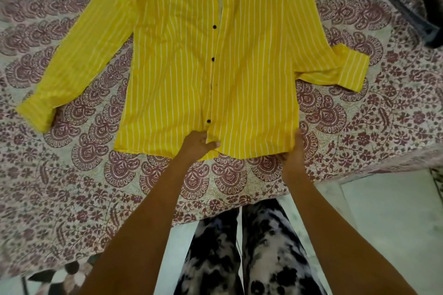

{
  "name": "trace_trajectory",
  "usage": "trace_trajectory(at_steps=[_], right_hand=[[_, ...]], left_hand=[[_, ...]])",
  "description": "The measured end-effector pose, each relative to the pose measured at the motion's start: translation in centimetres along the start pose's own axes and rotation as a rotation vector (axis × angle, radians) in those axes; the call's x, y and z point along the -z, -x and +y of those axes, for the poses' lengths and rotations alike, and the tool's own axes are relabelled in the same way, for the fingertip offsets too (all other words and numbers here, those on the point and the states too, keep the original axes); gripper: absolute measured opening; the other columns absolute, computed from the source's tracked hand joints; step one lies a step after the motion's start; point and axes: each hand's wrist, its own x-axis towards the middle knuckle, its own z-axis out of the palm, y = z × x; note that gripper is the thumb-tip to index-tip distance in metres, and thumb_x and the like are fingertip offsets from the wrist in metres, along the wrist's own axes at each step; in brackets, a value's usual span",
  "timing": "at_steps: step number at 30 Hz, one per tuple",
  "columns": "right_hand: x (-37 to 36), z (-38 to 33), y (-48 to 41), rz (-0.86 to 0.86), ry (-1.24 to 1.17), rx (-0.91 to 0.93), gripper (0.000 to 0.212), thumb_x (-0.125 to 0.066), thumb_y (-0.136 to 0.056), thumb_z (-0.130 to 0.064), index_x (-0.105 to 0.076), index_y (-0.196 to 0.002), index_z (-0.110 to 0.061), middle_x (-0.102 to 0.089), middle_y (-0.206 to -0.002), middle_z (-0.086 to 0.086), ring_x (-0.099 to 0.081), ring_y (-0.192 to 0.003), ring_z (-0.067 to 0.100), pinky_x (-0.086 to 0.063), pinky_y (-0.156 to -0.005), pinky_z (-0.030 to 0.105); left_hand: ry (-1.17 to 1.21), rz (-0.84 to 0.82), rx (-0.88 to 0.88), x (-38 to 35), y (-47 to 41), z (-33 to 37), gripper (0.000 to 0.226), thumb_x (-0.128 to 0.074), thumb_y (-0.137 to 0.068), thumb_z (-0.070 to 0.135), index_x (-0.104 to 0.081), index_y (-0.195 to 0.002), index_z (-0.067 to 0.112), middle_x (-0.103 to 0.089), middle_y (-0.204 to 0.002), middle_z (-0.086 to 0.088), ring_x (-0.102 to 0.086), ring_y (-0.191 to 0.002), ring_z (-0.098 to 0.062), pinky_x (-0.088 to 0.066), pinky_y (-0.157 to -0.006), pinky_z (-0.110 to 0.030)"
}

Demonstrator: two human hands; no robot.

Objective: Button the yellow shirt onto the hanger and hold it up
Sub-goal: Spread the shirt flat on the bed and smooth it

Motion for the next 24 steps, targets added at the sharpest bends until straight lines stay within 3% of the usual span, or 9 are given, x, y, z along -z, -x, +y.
trace_trajectory(at_steps=[2,4,7,9,12,15,18,20,24], right_hand=[[-0.7,0.8,0.5,-0.043,0.158,0.002,0.066,-0.06,-0.085,-0.042,-0.034,-0.14,-0.015,-0.05,-0.136,0.009,-0.052,-0.119,0.028,-0.043,-0.102,0.047],[-1.7,1.2,0.6,0.074,0.187,0.073,0.048,-0.064,-0.086,-0.02,-0.046,-0.129,-0.007,-0.058,-0.123,0.009,-0.056,-0.11,0.028,-0.046,-0.096,0.044],[-2.0,0.8,0.3,0.364,0.143,0.194,0.009,-0.054,-0.089,-0.006,-0.055,-0.097,-0.005,-0.056,-0.076,0.003,-0.054,-0.071,0.021,-0.042,-0.073,0.034],[-1.7,0.8,0.2,0.445,0.228,0.232,0.02,-0.049,-0.09,-0.005,-0.055,-0.109,-0.003,-0.055,-0.082,0.004,-0.05,-0.072,0.02,-0.04,-0.073,0.032],[-1.5,1.8,0.6,0.369,0.398,0.142,0.005,-0.053,-0.089,-0.011,-0.055,-0.087,-0.007,-0.05,-0.071,0.002,-0.047,-0.066,0.019,-0.036,-0.068,0.031],[-1.3,1.8,0.6,0.274,0.3,0.03,0.031,-0.058,-0.088,-0.017,-0.042,-0.061,-0.014,-0.039,-0.055,0.004,-0.04,-0.044,0.014,-0.034,-0.051,0.029],[-1.2,0.8,0.6,0.187,0.085,-0.009,0.012,-0.054,-0.092,-0.022,-0.054,-0.083,-0.014,-0.05,-0.065,0.002,-0.051,-0.052,0.01,-0.043,-0.048,0.023],[-1.2,-0.2,0.8,0.109,-0.042,0.016,0.018,-0.046,-0.095,-0.03,-0.053,-0.105,-0.017,-0.059,-0.083,0.0,-0.059,-0.073,0.015,-0.051,-0.062,0.03],[-1.0,-0.8,-0.3,0.059,0.349,0.286,0.036,-0.031,-0.097,-0.039,-0.048,-0.118,-0.015,-0.06,-0.096,0.001,-0.059,-0.086,0.018,-0.05,-0.077,0.034]], left_hand=[[-0.039,-0.029,0.006,-0.3,0.2,0.6,0.029,-0.068,-0.083,0.025,-0.061,-0.072,-0.001,-0.044,-0.063,-0.016,-0.048,-0.061,-0.017,-0.026,-0.054,-0.02],[0.023,-0.052,0.018,0.0,0.3,0.8,0.033,-0.069,-0.082,0.022,-0.057,-0.067,-0.005,-0.038,-0.063,-0.026,-0.047,-0.061,-0.03,-0.024,-0.053,-0.023],[0.162,-0.15,0.039,1.0,0.5,0.0,0.04,-0.072,-0.079,0.027,-0.044,-0.058,0.008,-0.031,-0.054,-0.001,-0.038,-0.054,-0.015,-0.029,-0.057,-0.026],[0.164,-0.186,0.07,1.0,0.8,-0.9,0.035,-0.072,-0.08,0.027,-0.053,-0.053,0.012,-0.047,-0.054,0.002,-0.049,-0.056,-0.011,-0.039,-0.06,-0.023],[0.058,-0.075,0.069,0.2,0.8,-1.8,0.04,-0.069,-0.082,0.032,-0.049,-0.058,0.008,-0.045,-0.059,-0.006,-0.053,-0.067,-0.019,-0.036,-0.065,-0.028],[0.043,0.025,0.081,-0.6,0.6,-1.7,0.046,-0.063,-0.087,0.033,-0.037,-0.054,0.015,-0.041,-0.056,-0.001,-0.057,-0.059,-0.02,-0.037,-0.059,-0.026],[0.165,0.002,-0.013,-0.5,1.2,-1.0,0.027,-0.061,-0.089,0.023,-0.049,-0.066,0.017,-0.054,-0.057,0.011,-0.057,-0.054,0.0,-0.042,-0.058,-0.021],[0.242,-0.018,-0.049,-0.1,1.4,-1.4,0.006,-0.059,-0.09,0.016,-0.061,-0.095,0.016,-0.065,-0.087,0.006,-0.061,-0.084,-0.009,-0.044,-0.072,-0.02],[-0.15,0.165,-0.127,0.2,1.0,-3.8,0.047,-0.054,-0.083,0.01,-0.052,-0.129,0.02,-0.048,-0.135,-0.009,-0.046,-0.124,-0.029,-0.042,-0.097,-0.043]])
